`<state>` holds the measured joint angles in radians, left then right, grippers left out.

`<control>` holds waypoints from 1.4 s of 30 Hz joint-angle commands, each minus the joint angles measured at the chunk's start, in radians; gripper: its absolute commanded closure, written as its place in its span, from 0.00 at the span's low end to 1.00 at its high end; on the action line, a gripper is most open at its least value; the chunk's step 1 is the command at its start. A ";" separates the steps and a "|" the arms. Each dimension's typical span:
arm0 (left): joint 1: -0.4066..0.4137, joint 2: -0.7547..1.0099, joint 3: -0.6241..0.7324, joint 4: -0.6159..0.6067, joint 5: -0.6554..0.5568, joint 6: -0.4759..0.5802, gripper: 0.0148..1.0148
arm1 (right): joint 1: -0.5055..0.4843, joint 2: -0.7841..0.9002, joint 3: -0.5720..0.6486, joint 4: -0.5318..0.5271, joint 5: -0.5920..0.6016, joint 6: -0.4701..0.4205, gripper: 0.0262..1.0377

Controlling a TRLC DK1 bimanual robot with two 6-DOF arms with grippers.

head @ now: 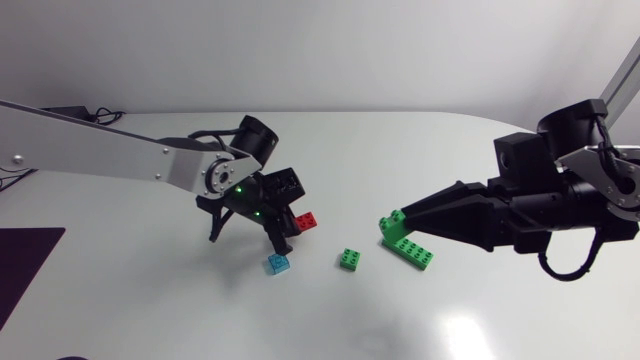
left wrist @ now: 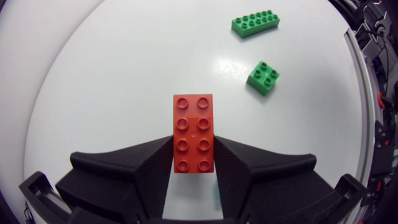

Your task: Separate the duplo bricks

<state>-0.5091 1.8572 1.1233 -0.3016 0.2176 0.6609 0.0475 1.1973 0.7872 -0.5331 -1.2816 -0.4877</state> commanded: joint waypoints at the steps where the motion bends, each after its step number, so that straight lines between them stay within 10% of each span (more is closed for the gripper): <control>1: -0.003 0.060 -0.011 0.044 -0.047 0.040 0.79 | 0.003 -0.010 -0.036 -0.015 0.007 -0.026 0.78; 8: -0.009 0.132 0.016 0.094 -0.133 0.054 0.75 | 0.017 0.021 -0.051 0.036 0.107 -0.054 0.78; 13: -0.012 0.142 0.015 0.102 -0.152 0.052 0.67 | 0.107 0.061 -0.111 0.254 0.303 0.009 0.77; 21: -0.042 0.031 -0.017 0.099 -0.139 0.000 0.37 | 0.181 0.128 -0.097 0.407 0.436 0.090 0.77; 29: -0.066 -0.147 0.061 -0.122 0.273 -0.113 0.29 | 0.150 0.139 -0.080 0.420 0.386 0.118 0.77; 42: -0.066 -0.076 0.290 -0.415 0.609 -0.115 0.29 | 0.087 0.143 -0.037 0.321 0.168 0.136 0.77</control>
<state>-0.5781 1.7397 1.3815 -0.6907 0.7982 0.5556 0.1471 1.3216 0.7174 -0.1886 -1.0828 -0.3748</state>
